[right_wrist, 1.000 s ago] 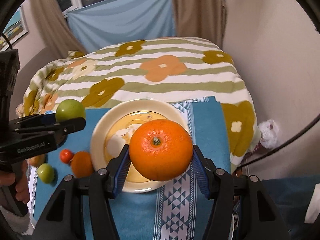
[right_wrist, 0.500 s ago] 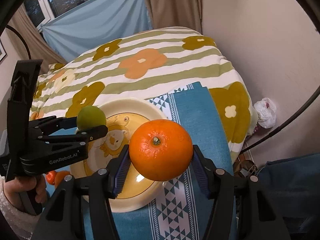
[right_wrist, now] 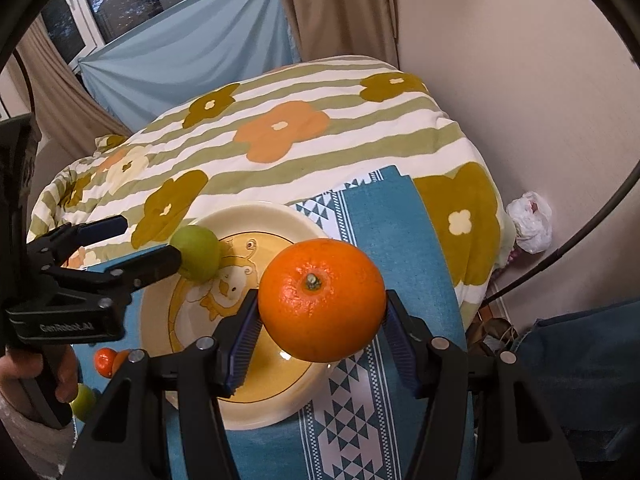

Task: Organize fruits
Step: 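Carry the green apple and orange over the cream bowl with both tools, then open both tools to drop the green apple and orange into the bowl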

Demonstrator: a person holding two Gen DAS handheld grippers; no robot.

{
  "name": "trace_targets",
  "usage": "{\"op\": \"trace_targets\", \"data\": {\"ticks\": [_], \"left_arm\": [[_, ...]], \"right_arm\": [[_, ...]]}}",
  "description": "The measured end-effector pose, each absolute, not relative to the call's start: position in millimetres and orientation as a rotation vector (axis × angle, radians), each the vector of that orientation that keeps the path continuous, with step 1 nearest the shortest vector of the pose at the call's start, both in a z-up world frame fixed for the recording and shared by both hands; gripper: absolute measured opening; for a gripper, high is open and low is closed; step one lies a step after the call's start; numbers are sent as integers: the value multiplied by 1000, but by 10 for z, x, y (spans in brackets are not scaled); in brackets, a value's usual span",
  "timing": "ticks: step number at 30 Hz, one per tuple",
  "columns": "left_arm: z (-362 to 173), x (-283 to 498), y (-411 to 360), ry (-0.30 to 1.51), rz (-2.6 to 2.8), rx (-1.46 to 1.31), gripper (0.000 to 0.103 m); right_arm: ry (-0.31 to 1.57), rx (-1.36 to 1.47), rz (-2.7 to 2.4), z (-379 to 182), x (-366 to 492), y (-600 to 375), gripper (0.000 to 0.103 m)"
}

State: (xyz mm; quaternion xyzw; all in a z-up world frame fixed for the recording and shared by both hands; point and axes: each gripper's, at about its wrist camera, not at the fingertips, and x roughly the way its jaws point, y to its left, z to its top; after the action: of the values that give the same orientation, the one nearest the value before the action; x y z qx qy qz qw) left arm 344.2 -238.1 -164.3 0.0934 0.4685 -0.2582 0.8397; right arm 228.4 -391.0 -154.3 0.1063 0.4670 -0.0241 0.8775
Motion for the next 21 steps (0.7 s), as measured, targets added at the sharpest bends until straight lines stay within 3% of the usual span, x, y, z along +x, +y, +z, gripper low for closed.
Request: {"op": "trace_targets", "data": {"ticks": [12,21], "left_arm": [[-1589,3194,-1912,1020,-432,105,103],[-1692,3013,-1542,1039,-344,74,103]], "right_arm": [[987,104,63,-1521,2425,-3676,55],[1032,-18,182,-1891,2760,-3510,55]]}}
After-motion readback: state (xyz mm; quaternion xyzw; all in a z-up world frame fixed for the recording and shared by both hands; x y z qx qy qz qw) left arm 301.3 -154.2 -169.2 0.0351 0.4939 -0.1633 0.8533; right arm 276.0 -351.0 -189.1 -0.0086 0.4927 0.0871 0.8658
